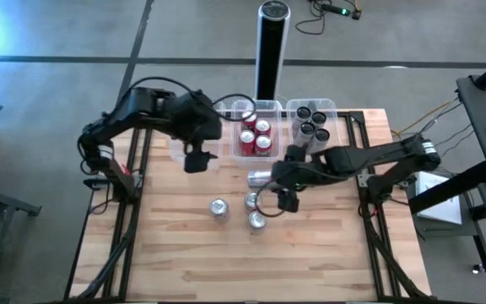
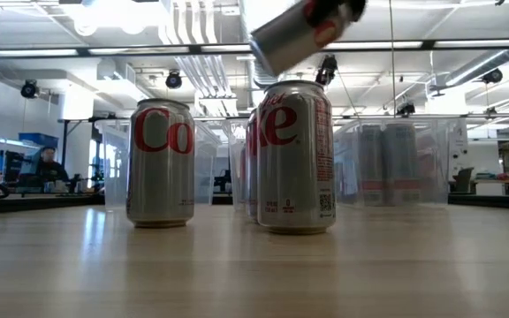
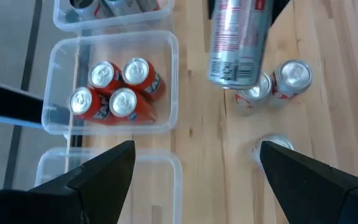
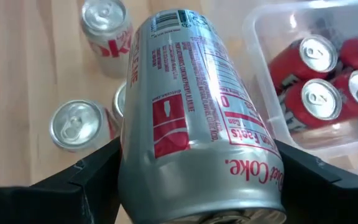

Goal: Sort soda cans
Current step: Put the red-silver soda can into the left white bin

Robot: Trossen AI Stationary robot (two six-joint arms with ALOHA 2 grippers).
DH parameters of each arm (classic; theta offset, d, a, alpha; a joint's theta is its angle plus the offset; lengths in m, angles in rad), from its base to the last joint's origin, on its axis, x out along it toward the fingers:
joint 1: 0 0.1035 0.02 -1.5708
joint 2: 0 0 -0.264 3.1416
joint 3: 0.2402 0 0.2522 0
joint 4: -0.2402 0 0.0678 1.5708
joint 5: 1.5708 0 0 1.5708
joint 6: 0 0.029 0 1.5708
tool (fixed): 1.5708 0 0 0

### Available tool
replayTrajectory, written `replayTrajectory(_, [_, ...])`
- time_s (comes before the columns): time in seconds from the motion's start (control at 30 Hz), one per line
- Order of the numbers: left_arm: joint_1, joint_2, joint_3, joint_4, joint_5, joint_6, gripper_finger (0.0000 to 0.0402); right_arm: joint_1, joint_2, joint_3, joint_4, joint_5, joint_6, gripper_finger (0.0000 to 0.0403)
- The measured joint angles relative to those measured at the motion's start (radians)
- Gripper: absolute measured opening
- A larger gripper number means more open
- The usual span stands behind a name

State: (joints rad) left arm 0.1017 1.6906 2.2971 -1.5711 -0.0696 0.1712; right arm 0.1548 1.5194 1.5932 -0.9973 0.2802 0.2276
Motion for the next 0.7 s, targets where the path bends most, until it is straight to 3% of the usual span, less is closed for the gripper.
replayTrajectory(0.27, [0.003, -0.143, -0.222, 0.030, 0.007, -0.006, 0.0330, -0.069, 0.183, 0.239, -0.004, 0.007, -0.097, 0.0306])
replayTrajectory(0.47, [0.003, -0.251, -0.452, 0.250, 0.043, 0.015, 0.0330, -0.100, 0.299, 0.401, -0.034, 0.009, -0.132, 0.0306])
replayTrajectory(0.7, [0.001, -0.268, -0.630, 0.401, 0.086, 0.056, 0.0342, -0.103, 0.393, 0.524, -0.052, 0.008, -0.115, 0.0306])
